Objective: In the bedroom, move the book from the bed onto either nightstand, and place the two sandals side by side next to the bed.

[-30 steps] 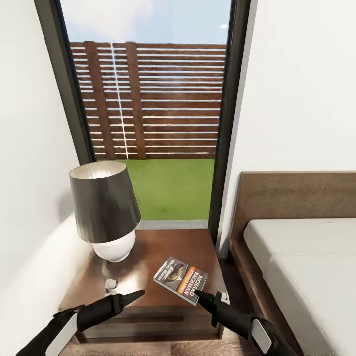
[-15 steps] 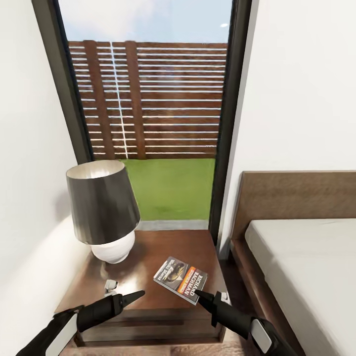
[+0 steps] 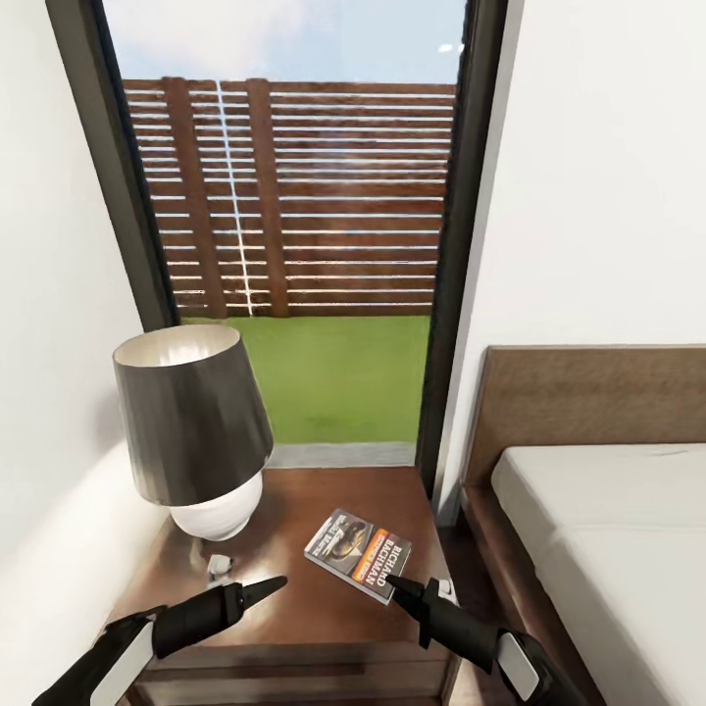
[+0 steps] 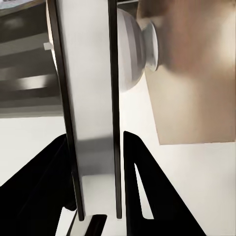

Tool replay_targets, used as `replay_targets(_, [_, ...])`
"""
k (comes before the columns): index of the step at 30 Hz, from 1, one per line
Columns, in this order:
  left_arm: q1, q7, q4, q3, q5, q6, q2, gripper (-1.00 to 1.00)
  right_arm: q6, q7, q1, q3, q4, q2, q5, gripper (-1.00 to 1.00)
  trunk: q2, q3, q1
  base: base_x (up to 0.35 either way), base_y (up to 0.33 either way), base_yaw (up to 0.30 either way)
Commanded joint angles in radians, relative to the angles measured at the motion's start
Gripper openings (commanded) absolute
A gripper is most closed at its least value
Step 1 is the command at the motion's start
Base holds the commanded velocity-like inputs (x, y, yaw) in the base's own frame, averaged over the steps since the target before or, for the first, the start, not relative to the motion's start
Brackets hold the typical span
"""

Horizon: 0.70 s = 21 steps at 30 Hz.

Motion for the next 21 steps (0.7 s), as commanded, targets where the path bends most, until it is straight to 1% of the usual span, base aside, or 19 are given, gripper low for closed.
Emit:
replay_targets(1, [-0.001,0.000,0.000,-0.005,0.010,0.010,0.001,1.00,0.004,0.002,-0.001,-0.004,0.000,0.001,0.002,-1.00,0.000,-0.001,0.000,0.084,0.000,0.000])
replay_targets(6, [-0.001,0.000,0.000,-0.005,0.010,0.010,0.001,1.00,0.004,0.002,-0.001,-0.004,0.000,0.001,0.002,-1.00,0.000,-0.001,0.000,0.044,0.000,0.000])
replay_targets(15, [-0.001,0.000,0.000,-0.006,0.010,0.010,0.000,1.00,0.004,0.002,-0.001,-0.004,0.000,0.001,0.002,-1.00,0.000,-0.001,0.000,0.222,0.000,0.000])
replay_targets(21, [-0.001,0.000,0.000,-0.006,0.010,0.010,0.001,1.00,0.004,0.002,-0.001,-0.004,0.000,0.001,0.002,-1.00,0.000,-0.001,0.000,0.028,0.000,0.000])
